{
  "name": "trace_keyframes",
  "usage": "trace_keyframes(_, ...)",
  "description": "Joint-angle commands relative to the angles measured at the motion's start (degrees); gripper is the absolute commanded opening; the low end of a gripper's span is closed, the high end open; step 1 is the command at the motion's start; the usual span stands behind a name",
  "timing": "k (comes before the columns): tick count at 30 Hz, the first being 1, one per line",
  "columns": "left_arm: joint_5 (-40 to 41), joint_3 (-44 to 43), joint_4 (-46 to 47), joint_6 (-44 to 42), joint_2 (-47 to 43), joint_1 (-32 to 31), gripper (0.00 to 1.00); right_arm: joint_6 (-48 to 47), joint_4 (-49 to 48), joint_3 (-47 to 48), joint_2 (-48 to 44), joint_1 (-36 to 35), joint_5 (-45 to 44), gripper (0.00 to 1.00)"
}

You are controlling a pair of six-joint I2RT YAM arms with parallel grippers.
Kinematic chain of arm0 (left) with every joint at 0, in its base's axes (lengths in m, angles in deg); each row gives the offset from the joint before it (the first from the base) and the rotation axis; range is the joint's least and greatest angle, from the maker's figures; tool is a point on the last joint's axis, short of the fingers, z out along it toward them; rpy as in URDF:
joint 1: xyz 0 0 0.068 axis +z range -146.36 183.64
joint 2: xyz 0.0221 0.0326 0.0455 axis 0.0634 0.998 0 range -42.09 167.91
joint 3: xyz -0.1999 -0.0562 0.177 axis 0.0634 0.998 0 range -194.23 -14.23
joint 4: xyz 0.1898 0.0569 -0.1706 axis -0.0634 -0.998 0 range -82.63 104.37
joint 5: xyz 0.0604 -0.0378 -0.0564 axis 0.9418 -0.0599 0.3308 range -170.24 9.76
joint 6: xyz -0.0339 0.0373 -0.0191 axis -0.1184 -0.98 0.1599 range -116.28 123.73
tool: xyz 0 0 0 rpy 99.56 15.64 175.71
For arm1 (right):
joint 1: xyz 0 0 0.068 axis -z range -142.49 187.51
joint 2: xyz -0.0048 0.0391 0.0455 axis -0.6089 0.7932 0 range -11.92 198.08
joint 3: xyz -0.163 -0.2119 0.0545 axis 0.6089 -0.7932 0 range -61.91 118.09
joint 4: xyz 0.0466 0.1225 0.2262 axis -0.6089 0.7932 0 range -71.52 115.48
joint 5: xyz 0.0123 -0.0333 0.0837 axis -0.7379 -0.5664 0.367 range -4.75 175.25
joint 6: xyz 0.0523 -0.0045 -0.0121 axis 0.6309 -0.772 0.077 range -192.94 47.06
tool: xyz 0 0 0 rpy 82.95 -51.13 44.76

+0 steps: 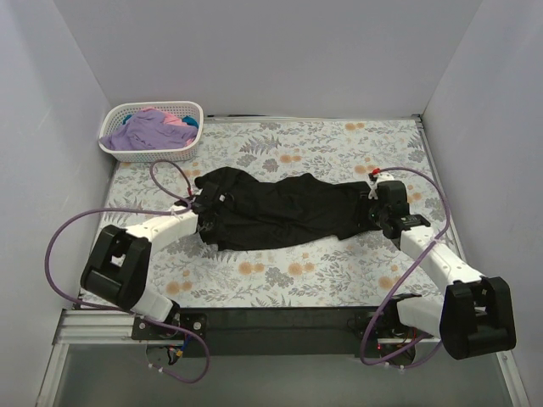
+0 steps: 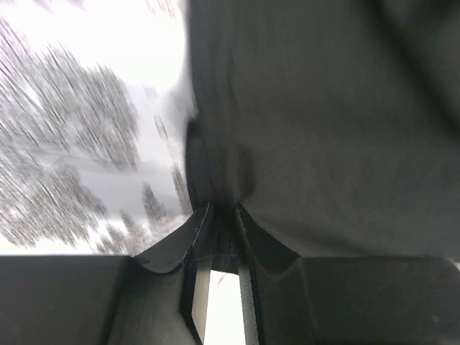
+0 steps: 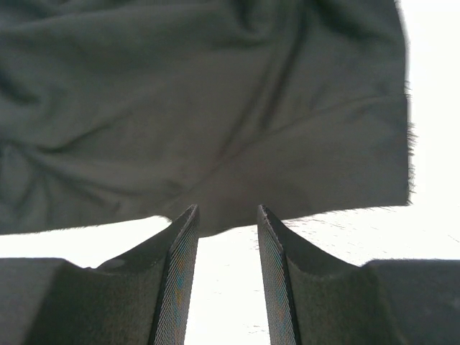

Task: Fold and stack the t-shirts
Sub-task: Flatten the tshirt out

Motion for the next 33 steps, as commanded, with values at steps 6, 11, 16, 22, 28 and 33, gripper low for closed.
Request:
trace_keyframes(6,9.5,-7.4,-4.0,-7.4,8.5,6.1,0.17,5.8,-0.3,-2.8,-5.1,8.8,-4.6,0.50)
trace_keyframes(11,9.9,-5.0,-4.0,-8.5,5.2,6.5,0.23,8.7,-0.9,-7.2,-7.5,15.2,3.1,0.65)
trace_keyframes(16,3.8,1.0,-2.5,-7.3,-2.7,6.6,0.25,11.9,-4.7,-11.7,-7.0,18.5,9.8,0.65)
trace_keyframes(22,0.4,3.1,-1.3,-7.2,-6.2,6.6,0.25,12.6,-12.7,-16.5,-6.1,20.9,13.1,0.65)
trace_keyframes(28,4.1,2.1,-1.5,-6.7,-9.0,6.6,0.32,13.8,-17.4,-17.4,-2.5,21.0,19.1,0.62)
trace_keyframes(33,7.6,2.3,0.6,-7.3,-15.0,6.6,0.35,13.5,-17.9,-18.0,-1.7,20.9,21.7,0.23)
